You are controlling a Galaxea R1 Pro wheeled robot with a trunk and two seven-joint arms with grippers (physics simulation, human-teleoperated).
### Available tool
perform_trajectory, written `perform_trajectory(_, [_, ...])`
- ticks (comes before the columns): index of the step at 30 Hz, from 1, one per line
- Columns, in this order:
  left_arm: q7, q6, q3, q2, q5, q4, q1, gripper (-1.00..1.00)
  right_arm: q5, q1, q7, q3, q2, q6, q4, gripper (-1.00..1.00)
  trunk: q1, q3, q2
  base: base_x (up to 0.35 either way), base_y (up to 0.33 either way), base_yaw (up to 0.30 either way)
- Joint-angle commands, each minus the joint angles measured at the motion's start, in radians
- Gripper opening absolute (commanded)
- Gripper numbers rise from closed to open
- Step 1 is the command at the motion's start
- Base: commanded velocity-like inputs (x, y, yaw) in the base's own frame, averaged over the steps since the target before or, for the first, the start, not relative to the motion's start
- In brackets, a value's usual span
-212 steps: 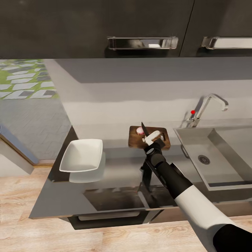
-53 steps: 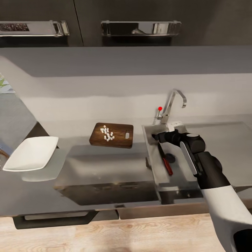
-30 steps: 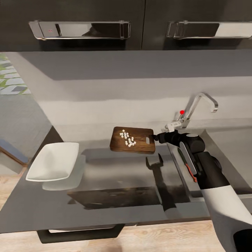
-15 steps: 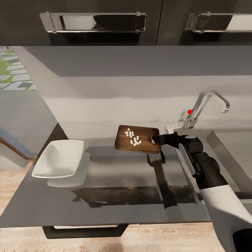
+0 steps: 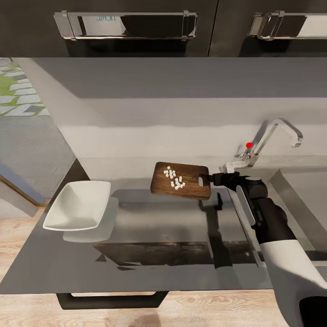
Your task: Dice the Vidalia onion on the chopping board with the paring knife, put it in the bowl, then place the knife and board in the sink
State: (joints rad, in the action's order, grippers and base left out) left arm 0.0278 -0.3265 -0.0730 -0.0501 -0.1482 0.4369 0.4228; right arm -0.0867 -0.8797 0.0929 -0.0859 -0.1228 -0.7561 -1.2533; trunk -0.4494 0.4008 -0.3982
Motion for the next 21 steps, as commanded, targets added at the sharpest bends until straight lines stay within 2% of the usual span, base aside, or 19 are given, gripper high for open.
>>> perform_trajectory(1, [0.003, 0.000, -0.003, -0.001, -0.004, 0.002, 0.001, 1.00, -0.008, -0.001, -0.007, -0.001, 0.004, 0.002, 0.002, 1.00, -0.001, 0.001, -0.002, 0.000, 0.000, 0.000])
perform_trajectory(5, [0.003, 0.000, -0.004, -0.001, -0.004, 0.002, 0.001, 1.00, -0.008, -0.001, -0.013, -0.001, 0.014, 0.011, 0.007, 1.00, -0.001, 0.001, -0.002, 0.000, 0.000, 0.000])
perform_trajectory(14, [0.003, 0.000, -0.004, -0.001, -0.004, 0.002, 0.001, 1.00, -0.008, -0.001, -0.016, 0.000, 0.016, 0.012, 0.017, 1.00, -0.001, 0.002, -0.002, 0.000, 0.000, 0.000])
perform_trajectory(21, [0.003, 0.000, -0.004, -0.001, -0.004, 0.002, 0.001, 1.00, -0.007, -0.001, -0.020, 0.000, 0.015, 0.012, 0.020, 1.00, -0.001, 0.011, -0.002, 0.000, 0.000, 0.000])
